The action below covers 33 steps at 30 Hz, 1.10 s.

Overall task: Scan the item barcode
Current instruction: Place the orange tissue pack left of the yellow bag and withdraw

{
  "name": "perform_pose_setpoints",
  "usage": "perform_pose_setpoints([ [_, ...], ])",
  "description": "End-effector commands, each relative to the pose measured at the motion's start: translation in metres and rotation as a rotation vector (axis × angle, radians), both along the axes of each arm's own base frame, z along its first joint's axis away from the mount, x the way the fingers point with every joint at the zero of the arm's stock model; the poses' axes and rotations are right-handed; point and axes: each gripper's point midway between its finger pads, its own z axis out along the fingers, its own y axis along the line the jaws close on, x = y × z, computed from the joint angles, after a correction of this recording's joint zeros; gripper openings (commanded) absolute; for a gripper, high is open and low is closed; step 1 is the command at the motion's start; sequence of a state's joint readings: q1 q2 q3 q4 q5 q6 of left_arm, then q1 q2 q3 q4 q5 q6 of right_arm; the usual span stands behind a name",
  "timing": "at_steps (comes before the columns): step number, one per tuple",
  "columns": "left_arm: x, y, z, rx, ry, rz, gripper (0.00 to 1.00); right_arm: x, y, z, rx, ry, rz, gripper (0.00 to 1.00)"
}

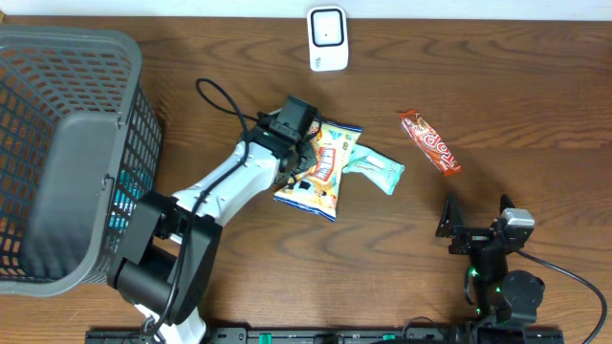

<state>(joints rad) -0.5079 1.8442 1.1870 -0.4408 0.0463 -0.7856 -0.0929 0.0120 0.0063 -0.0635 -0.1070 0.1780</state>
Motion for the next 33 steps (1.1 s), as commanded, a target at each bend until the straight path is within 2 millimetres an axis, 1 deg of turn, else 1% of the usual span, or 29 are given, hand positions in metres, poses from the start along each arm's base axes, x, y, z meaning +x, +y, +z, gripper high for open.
perform_pose_setpoints([
  [1, -0.004, -0.007, -0.007, 0.008, 0.004, -0.018, 0.08, 0.0, 0.001, 0.0, -0.008, 0.0, 0.002, 0.99],
  [4, -0.003, -0.006, -0.006, 0.008, 0.004, -0.014, 0.07, 0.0, 0.001, 0.0, -0.008, 0.0, 0.002, 0.99],
  [7, 0.001, -0.002, 0.002, -0.003, -0.015, -0.002, 0.07, 0.0, 0.001, 0.0, -0.008, 0.0, 0.002, 0.99],
  [8, 0.004, 0.001, 0.009, -0.011, -0.033, 0.008, 0.07, 0.0, 0.001, 0.0, -0.007, 0.0, 0.002, 0.99],
  [9, 0.006, 0.004, 0.012, -0.007, -0.04, 0.016, 0.07, 0.0, 0.001, 0.0, -0.007, 0.0, 0.002, 0.99],
  [12, 0.011, 0.015, 0.013, 0.023, -0.054, 0.045, 0.07, 0.0, 0.001, 0.0, -0.008, 0.0, 0.002, 0.99],
  [14, 0.013, 0.027, 0.012, 0.066, -0.06, 0.071, 0.07, 0.0, 0.001, 0.0, -0.008, 0.0, 0.002, 0.99],
  [15, 0.013, 0.033, 0.011, 0.087, -0.059, 0.083, 0.14, 0.0, 0.001, 0.0, -0.008, 0.0, 0.002, 0.99],
  [16, 0.012, 0.034, 0.011, 0.089, -0.054, 0.085, 0.21, 0.0, 0.001, 0.0, -0.008, 0.0, 0.002, 0.99],
  [17, 0.011, 0.034, 0.01, 0.09, -0.048, 0.083, 0.26, 0.0, 0.001, 0.0, -0.008, 0.0, 0.002, 0.99],
  [20, 0.004, 0.036, 0.007, 0.099, -0.02, 0.079, 0.26, 0.0, 0.001, 0.0, -0.008, 0.0, 0.002, 0.99],
  [21, 0.002, 0.035, 0.007, 0.097, -0.012, 0.075, 0.3, 0.0, 0.001, 0.0, -0.008, 0.0, 0.002, 0.99],
  [22, 0.0, 0.036, 0.006, 0.101, -0.004, 0.074, 0.35, 0.0, 0.001, 0.0, -0.008, 0.0, 0.002, 0.99],
  [25, -0.001, 0.037, 0.005, 0.105, 0.004, 0.075, 0.58, 0.0, 0.001, 0.0, -0.008, 0.0, 0.002, 0.99],
  [27, -0.002, 0.036, 0.009, 0.086, 0.01, 0.071, 0.62, 0.0, 0.001, 0.0, -0.008, 0.0, 0.002, 0.99],
  [29, -0.001, 0.034, 0.019, 0.064, 0.0, 0.049, 0.65, 0.0, 0.001, 0.0, -0.008, 0.0, 0.002, 0.99],
  [31, 0.002, 0.033, 0.038, 0.047, -0.038, 0.012, 0.7, 0.0, 0.001, 0.0, -0.007, 0.0, 0.002, 0.99],
  [33, 0.006, 0.034, 0.065, 0.045, -0.105, -0.043, 0.73, 0.0, 0.001, 0.0, -0.008, 0.0, 0.002, 0.99],
])
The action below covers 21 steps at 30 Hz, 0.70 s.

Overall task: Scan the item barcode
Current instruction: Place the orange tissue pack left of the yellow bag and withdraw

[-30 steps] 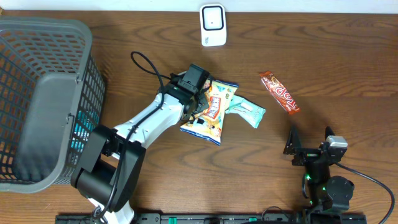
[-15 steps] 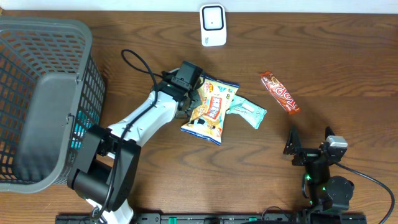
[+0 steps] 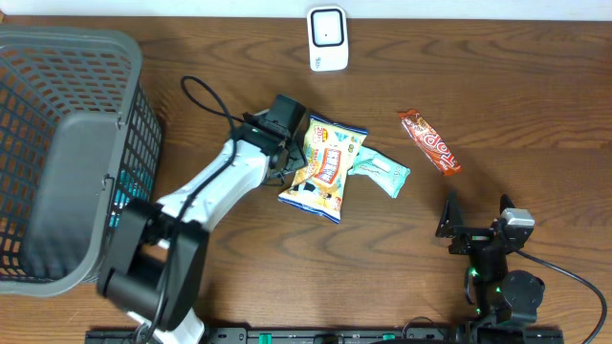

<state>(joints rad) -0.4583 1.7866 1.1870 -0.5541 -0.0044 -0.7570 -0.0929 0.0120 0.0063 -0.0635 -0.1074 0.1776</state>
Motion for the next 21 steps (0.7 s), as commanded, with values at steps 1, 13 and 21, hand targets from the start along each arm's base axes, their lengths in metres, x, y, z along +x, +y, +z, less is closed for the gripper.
perform_pose_setpoints([
  [1, 0.014, -0.003, 0.069, -0.023, -0.174, -0.145, 0.73, 0.0, 0.001, 0.0, -0.007, 0.0, 0.002, 0.99],
  [13, 0.006, 0.117, 0.3, 0.551, -0.848, -0.085, 0.91, 0.0, 0.001, 0.0, -0.007, 0.0, 0.002, 0.99],
  [21, -0.043, 0.249, 0.353, 0.672, -0.901, 0.329, 0.99, 0.0, 0.001, 0.0, -0.007, 0.0, 0.002, 0.99],
])
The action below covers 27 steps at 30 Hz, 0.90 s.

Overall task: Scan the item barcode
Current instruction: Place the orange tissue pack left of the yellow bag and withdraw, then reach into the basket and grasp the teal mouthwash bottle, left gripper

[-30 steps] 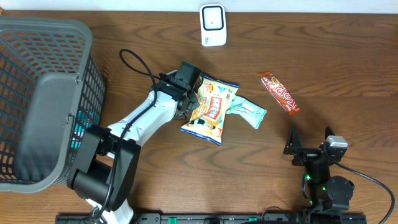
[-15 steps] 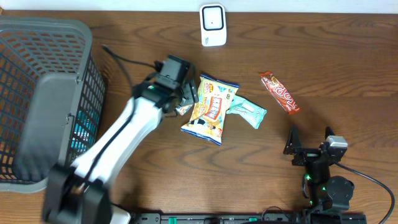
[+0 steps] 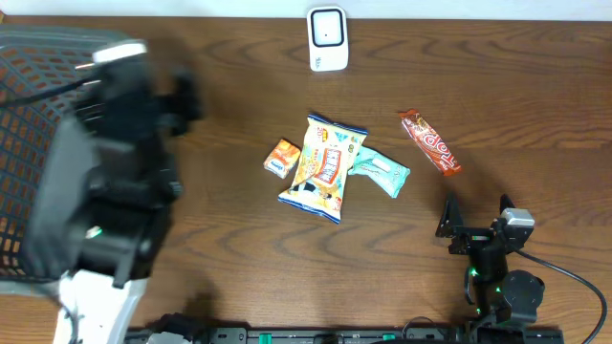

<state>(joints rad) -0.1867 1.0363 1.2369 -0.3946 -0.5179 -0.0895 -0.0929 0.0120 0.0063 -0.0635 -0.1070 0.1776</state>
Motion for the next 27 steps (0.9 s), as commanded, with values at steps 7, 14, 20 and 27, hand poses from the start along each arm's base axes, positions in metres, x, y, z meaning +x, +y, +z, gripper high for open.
perform_pose_setpoints([
  [7, -0.053, 0.143, -0.001, -0.025, -0.005, 0.505, 1.0, 0.0, 0.001, 0.0, -0.007, 0.0, 0.002, 0.99],
  [14, -0.063, 0.182, -0.075, -0.1, 0.29, 0.555, 0.99, 0.0, 0.001, 0.0, -0.007, 0.0, 0.002, 0.99],
  [20, -0.036, 0.179, -0.125, -0.111, 0.492, 0.147, 1.0, 0.0, 0.001, 0.0, -0.007, 0.0, 0.002, 0.99],
  [27, -0.04, 0.18, -0.162, -0.022, 0.694, 0.002, 0.98, 0.0, 0.001, 0.0, -0.007, 0.0, 0.002, 0.99],
])
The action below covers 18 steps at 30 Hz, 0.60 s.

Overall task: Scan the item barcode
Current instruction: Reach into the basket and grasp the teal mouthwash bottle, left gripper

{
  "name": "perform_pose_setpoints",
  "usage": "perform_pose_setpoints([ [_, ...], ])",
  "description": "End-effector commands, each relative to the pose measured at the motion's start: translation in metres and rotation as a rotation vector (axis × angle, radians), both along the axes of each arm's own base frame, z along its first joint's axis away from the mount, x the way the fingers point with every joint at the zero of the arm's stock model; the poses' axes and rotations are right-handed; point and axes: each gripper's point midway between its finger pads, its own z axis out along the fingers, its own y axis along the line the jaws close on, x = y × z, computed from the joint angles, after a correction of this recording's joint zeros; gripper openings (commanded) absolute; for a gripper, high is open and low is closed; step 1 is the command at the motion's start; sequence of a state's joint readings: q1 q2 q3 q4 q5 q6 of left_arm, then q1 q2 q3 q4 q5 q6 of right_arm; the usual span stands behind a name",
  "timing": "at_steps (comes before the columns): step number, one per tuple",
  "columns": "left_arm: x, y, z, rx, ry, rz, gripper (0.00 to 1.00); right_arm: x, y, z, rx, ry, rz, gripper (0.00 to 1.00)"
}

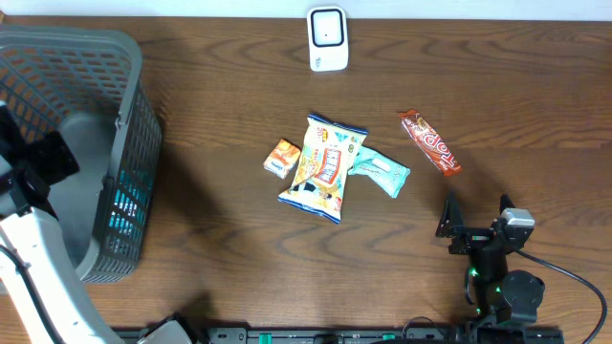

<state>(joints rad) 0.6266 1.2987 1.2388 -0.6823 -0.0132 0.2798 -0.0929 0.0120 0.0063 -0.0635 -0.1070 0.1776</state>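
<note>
The white barcode scanner [327, 38] stands at the table's far edge. Mid-table lie a small orange box [281, 158], a yellow snack bag [323, 167], a teal packet [384, 173] tucked against the bag's right side, and a red bar [430, 141] further right. My left arm [33, 239] rises at the far left edge over the basket, well away from the items; its dark end [43, 158] does not show the fingers clearly. My right gripper [448, 218] rests folded at the near right, holding nothing that I can see.
A large grey mesh basket [96, 57] fills the left side of the table, with something teal showing through its wall. The right arm's base and cable sit at the near right edge.
The left arm, a large blur over the basket before, now sits lower and further left at the frame's edge. The items and the right arm have not moved.
My left gripper was down on the left edge of the snack bag. Then it was just left of the bag, which had shifted slightly. Then the arm was back over the basket, and a small orange box showed beside the bag. Now the arm is at the far left.
</note>
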Motion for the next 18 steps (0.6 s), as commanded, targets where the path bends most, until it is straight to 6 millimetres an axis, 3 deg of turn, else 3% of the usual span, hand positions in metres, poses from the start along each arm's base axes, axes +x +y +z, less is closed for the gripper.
perform_pose_setpoints([
  [1, 0.007, -0.012, -0.012, 0.018, 0.089, -0.199, 0.98, 0.0, 0.001, 0.0, -0.007, 0.0, 0.002, 0.99],
  [8, -0.007, -0.021, -0.052, 0.003, 0.289, -0.368, 0.98, 0.0, 0.001, 0.0, -0.007, 0.0, 0.002, 0.99],
  [18, -0.012, -0.037, -0.119, -0.193, 0.409, -0.421, 0.98, 0.0, 0.001, 0.0, -0.007, 0.0, 0.002, 0.99],
])
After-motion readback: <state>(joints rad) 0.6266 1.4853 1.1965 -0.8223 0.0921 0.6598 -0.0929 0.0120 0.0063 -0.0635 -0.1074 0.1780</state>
